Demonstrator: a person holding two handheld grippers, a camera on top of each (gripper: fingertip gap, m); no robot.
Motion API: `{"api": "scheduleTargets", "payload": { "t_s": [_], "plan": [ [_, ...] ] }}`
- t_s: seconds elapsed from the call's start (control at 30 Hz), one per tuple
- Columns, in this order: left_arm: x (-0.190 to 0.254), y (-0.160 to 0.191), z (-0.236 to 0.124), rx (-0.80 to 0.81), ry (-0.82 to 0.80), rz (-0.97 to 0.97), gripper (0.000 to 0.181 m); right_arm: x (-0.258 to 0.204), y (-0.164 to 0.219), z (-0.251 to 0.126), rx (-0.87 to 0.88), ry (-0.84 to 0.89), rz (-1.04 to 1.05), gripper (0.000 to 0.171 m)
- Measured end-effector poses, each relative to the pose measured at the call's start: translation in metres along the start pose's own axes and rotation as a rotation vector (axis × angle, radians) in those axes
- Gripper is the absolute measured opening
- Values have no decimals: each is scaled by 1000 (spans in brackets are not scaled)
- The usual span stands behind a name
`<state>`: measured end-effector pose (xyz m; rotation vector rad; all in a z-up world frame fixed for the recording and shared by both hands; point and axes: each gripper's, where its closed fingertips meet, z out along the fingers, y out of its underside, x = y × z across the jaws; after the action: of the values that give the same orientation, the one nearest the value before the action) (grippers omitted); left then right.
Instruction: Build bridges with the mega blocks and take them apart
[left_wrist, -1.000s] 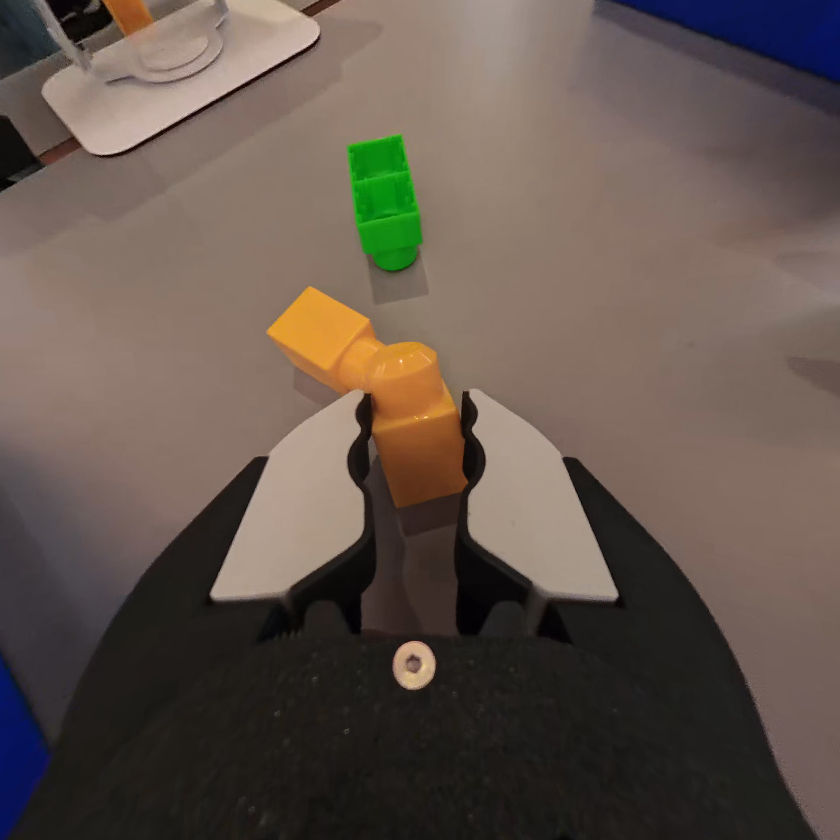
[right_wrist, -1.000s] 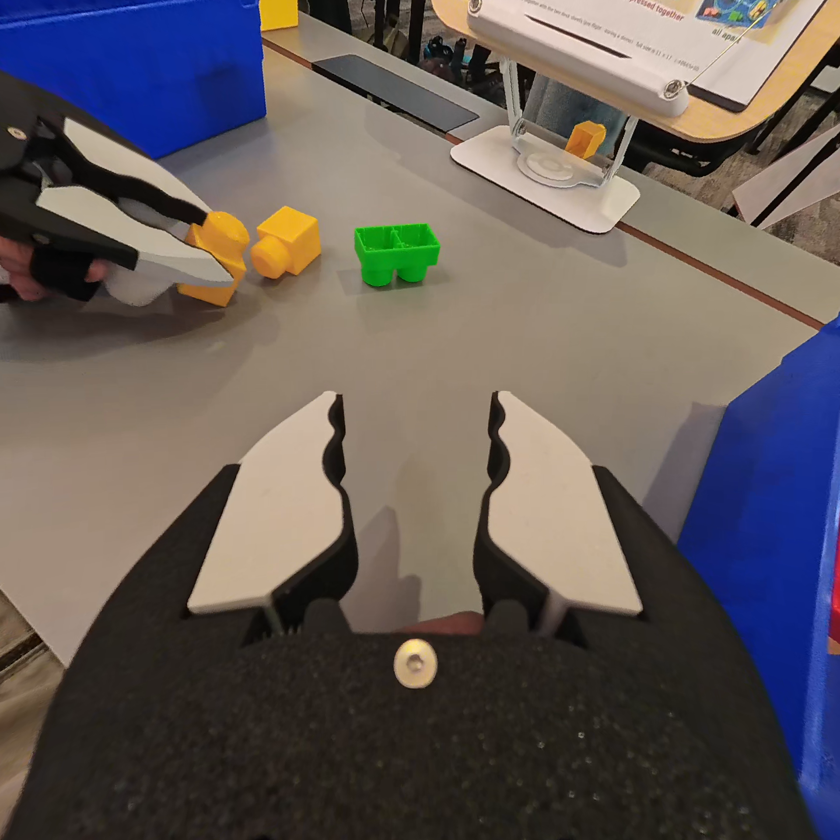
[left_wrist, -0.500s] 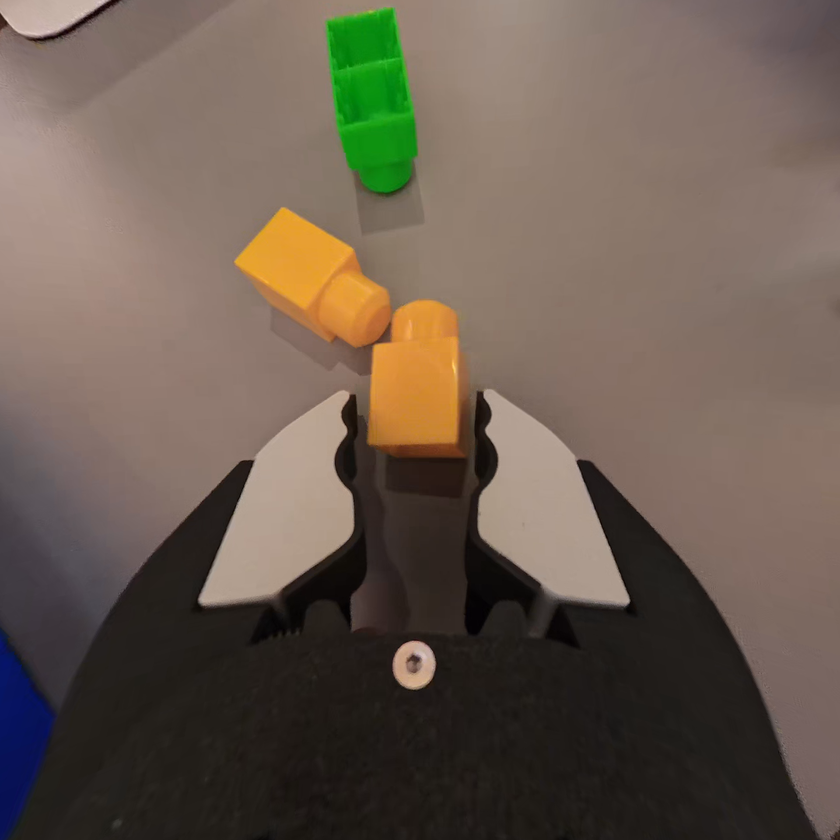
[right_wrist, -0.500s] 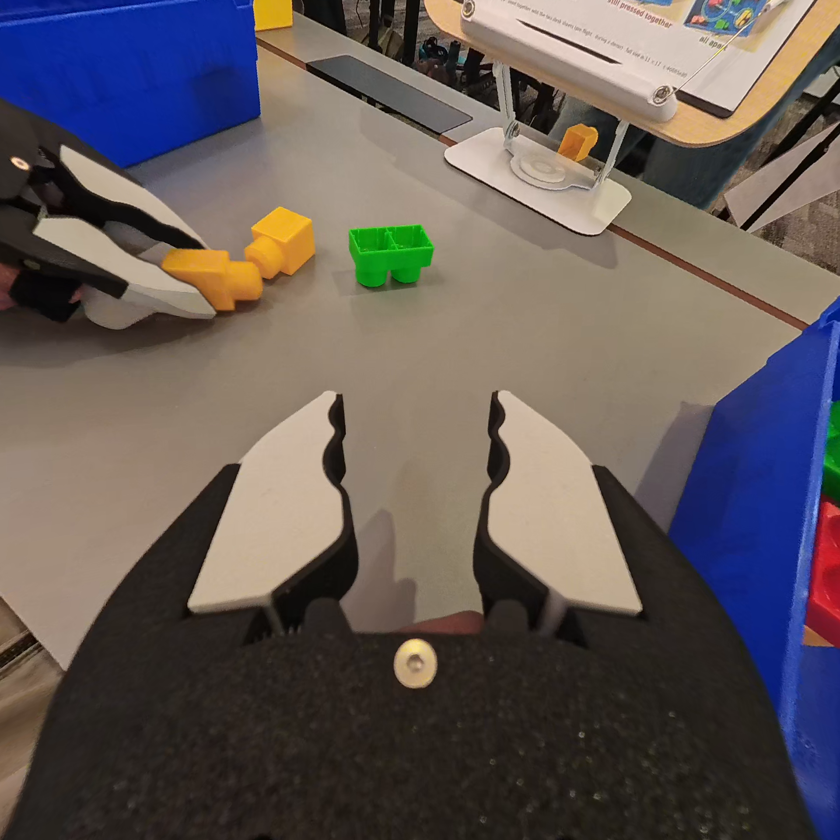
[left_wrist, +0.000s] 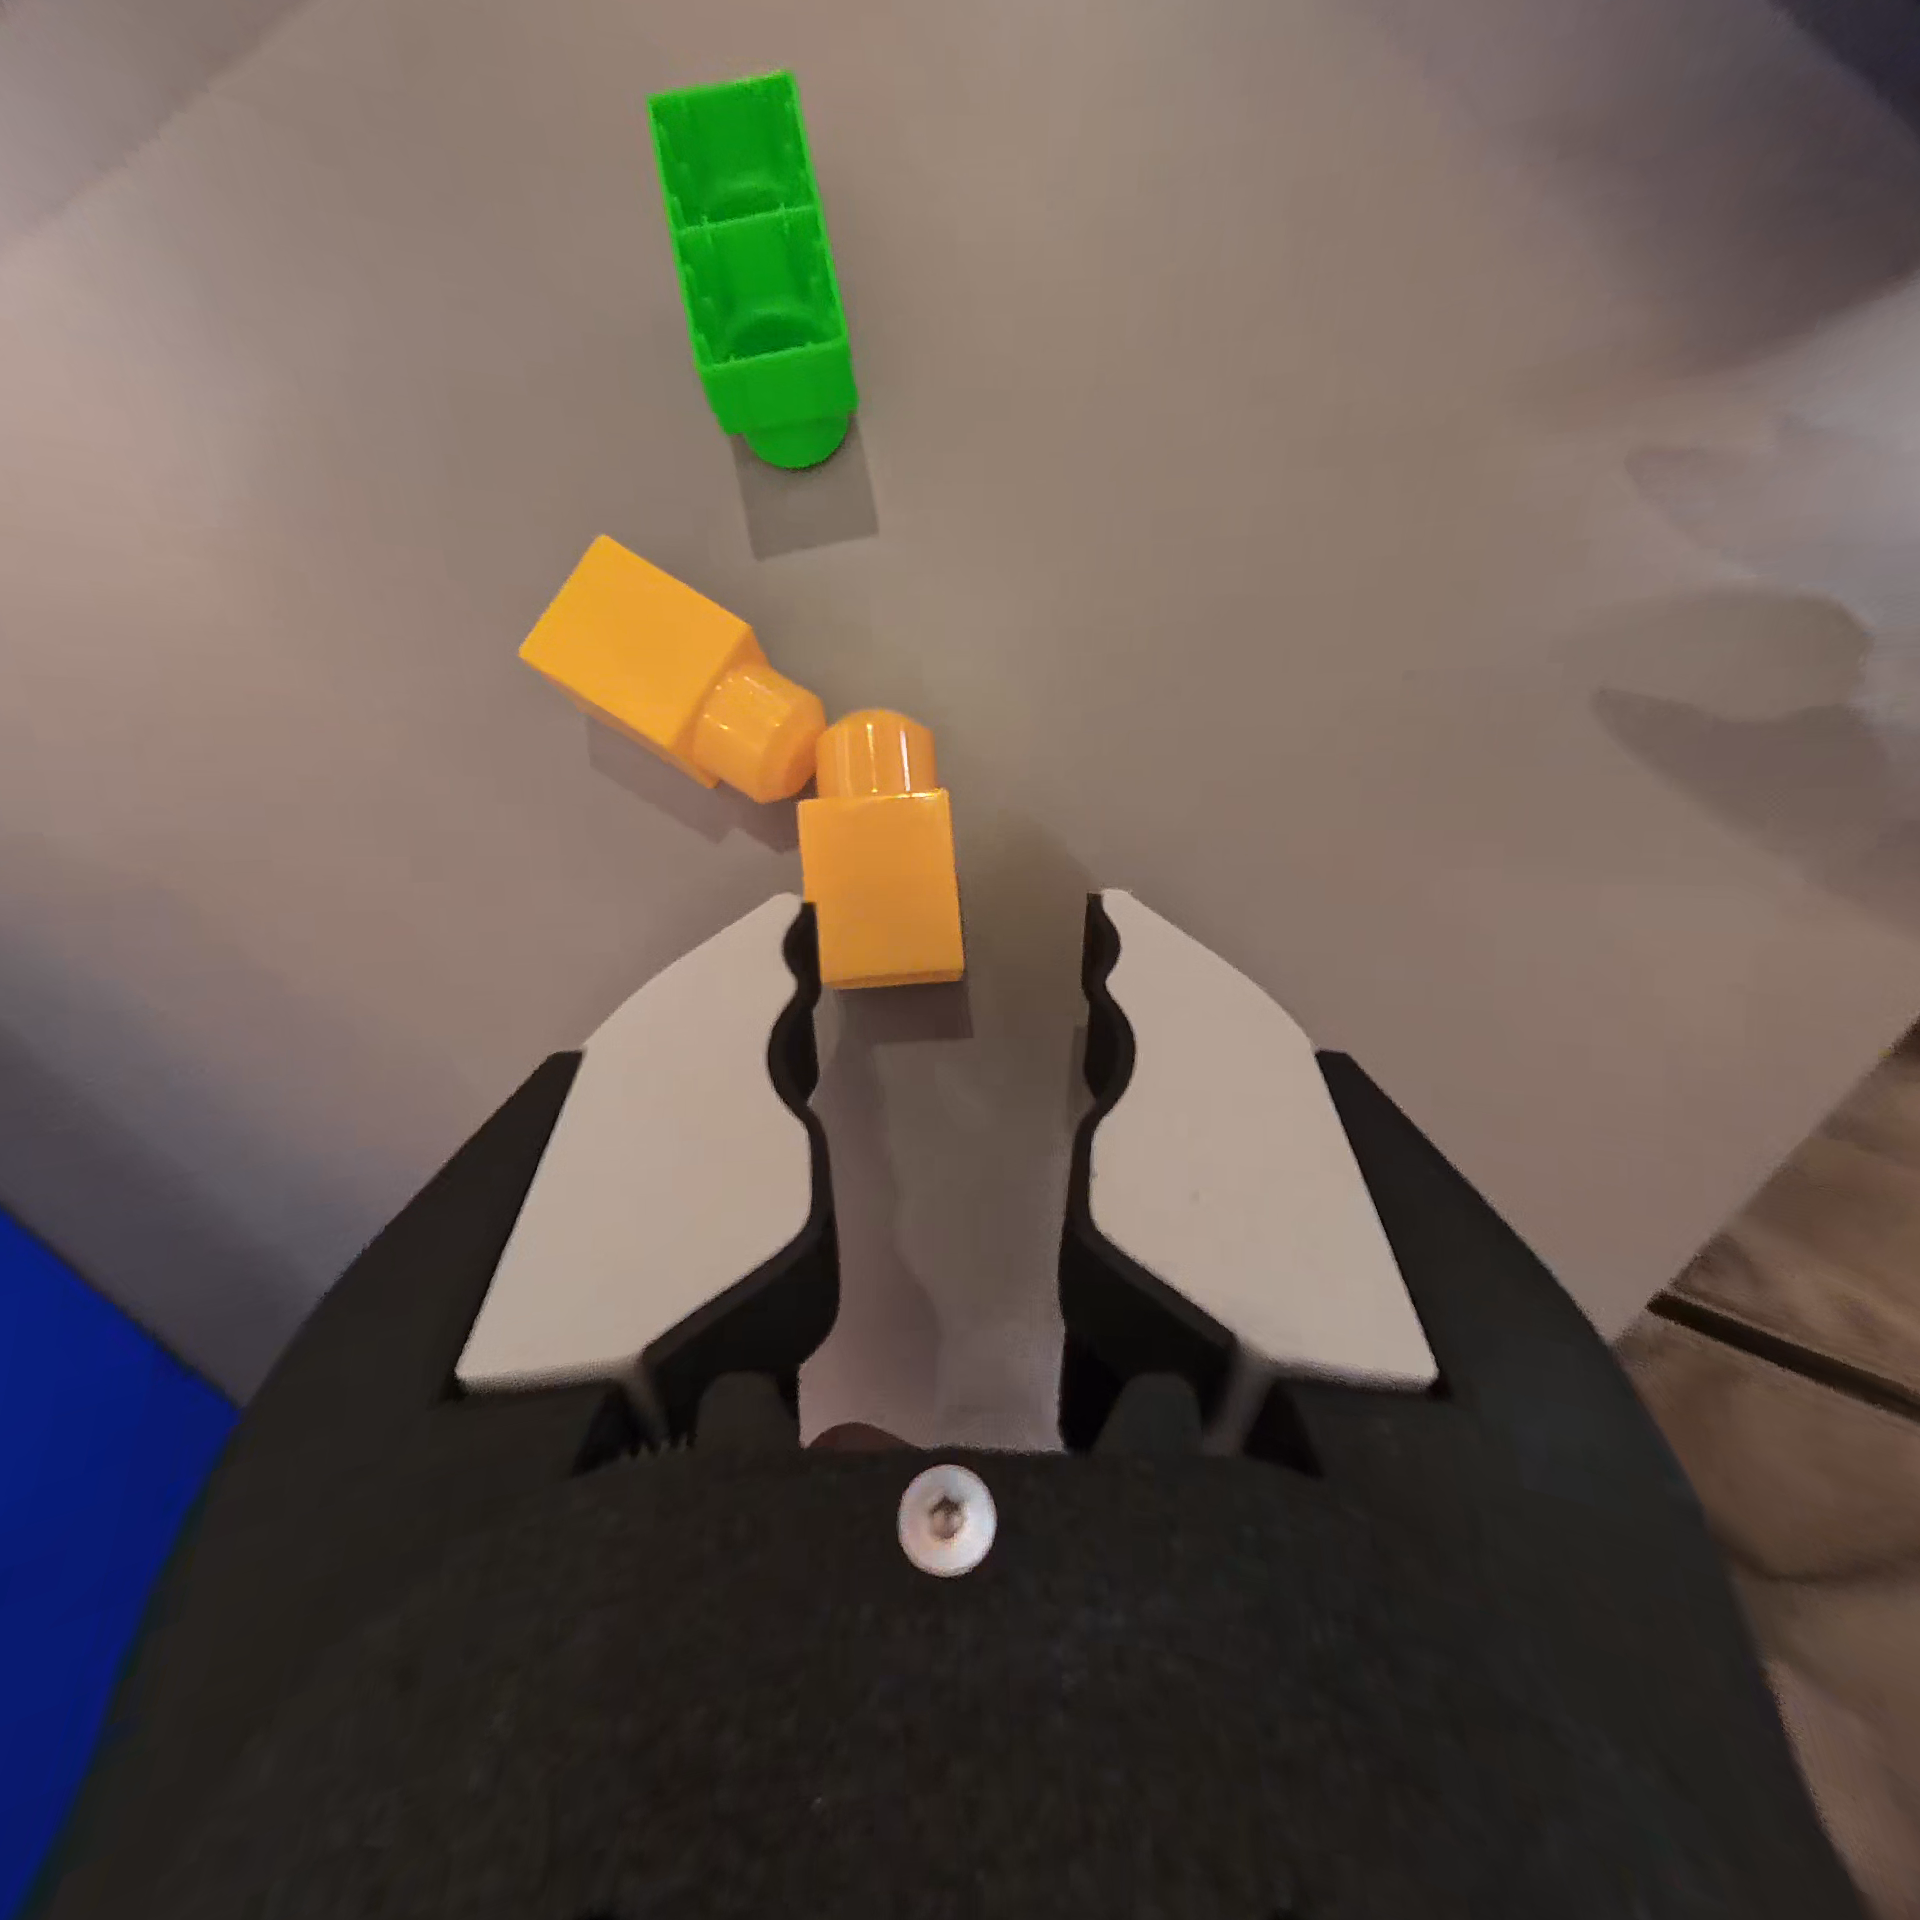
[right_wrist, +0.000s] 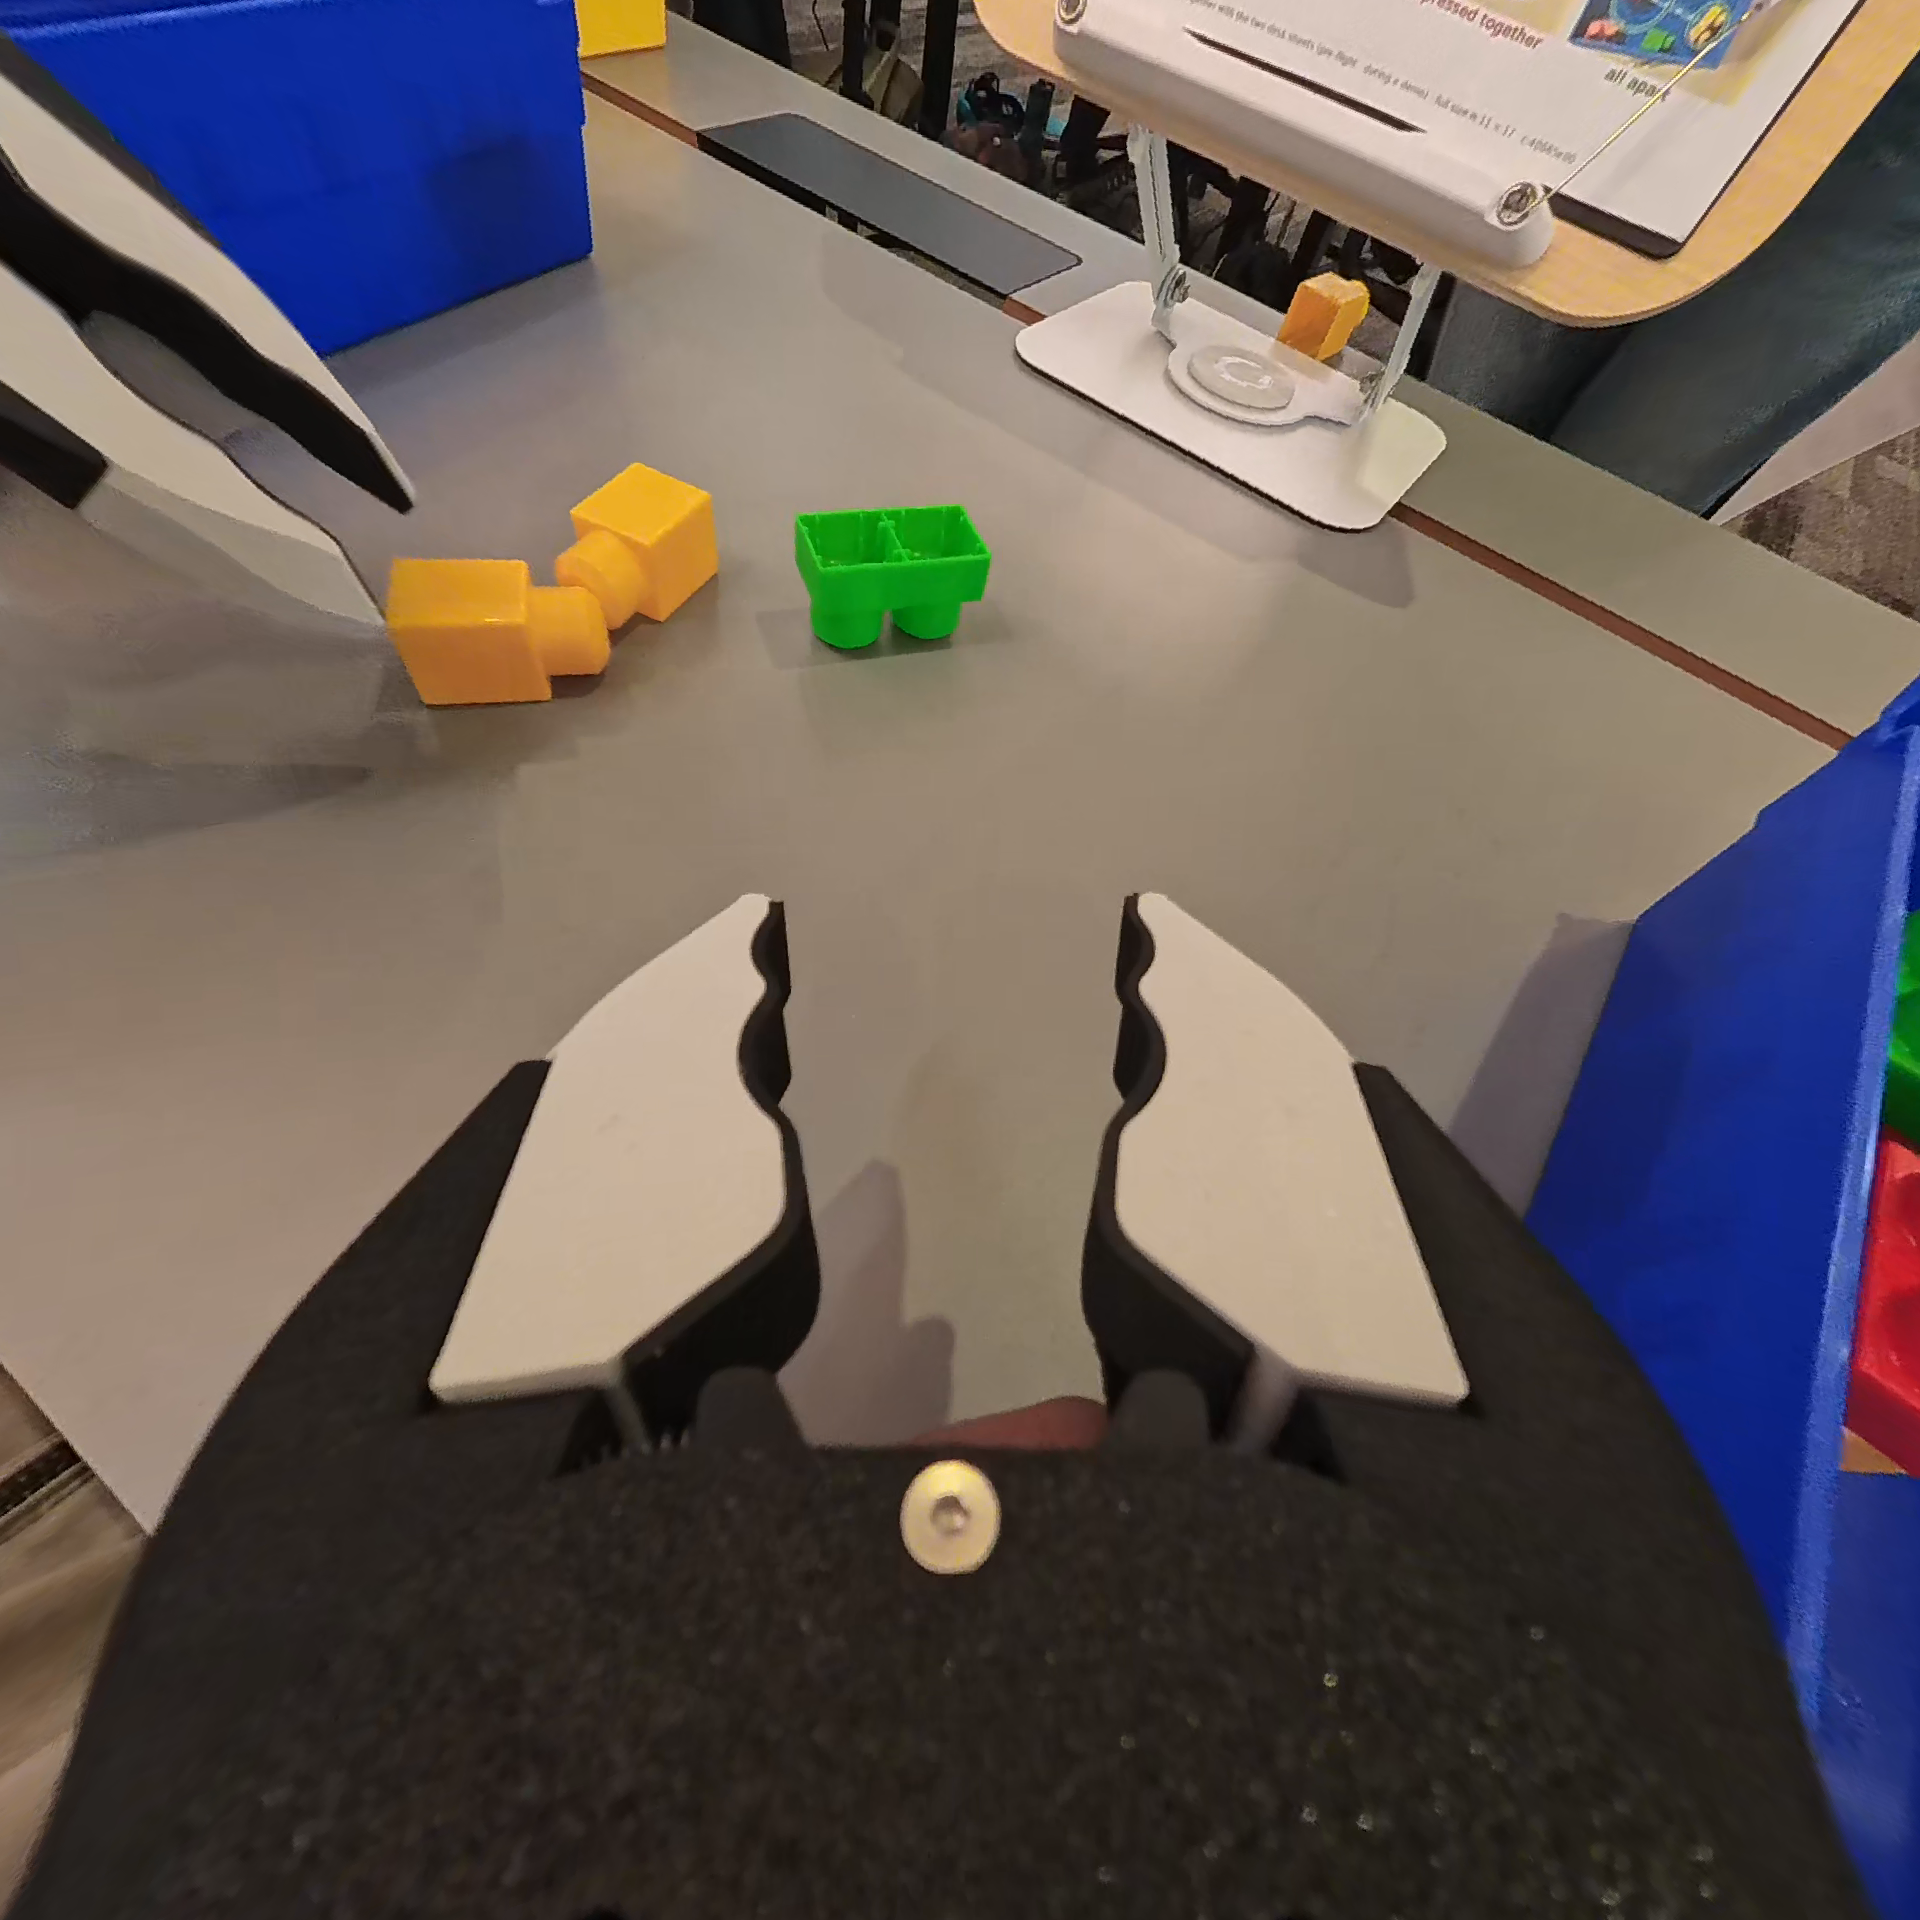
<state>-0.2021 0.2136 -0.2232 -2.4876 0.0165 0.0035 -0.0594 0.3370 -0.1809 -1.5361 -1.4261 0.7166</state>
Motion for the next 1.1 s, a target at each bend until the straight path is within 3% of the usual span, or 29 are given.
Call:
{"api": "scheduleTargets", "payload": {
  "t_s": [0.13, 0.27, 0.63, 0.73, 0.9, 1.1],
  "plan": [
    [8, -1, -3, -87, 89, 20, 43, 1, 1, 0, -4, -1, 3, 60],
    [-10, 3, 10, -242, 35, 22, 49, 0, 1, -1, -4, -2, 0, 60],
    [-13, 7, 34, -679, 149, 45, 51, -2, 0, -2, 3, -21, 10, 60],
    [-17, 5, 40, -721, 134, 63, 49, -2, 1, -2, 1, -25, 12, 60],
    [-15, 4, 53, -735, 147, 68, 28, 0, 3, -2, -1, -25, 17, 60],
    [-14, 1, 54, -678, 147, 100, 28, 3, 2, -3, 2, -19, 20, 60]
  ]
}}
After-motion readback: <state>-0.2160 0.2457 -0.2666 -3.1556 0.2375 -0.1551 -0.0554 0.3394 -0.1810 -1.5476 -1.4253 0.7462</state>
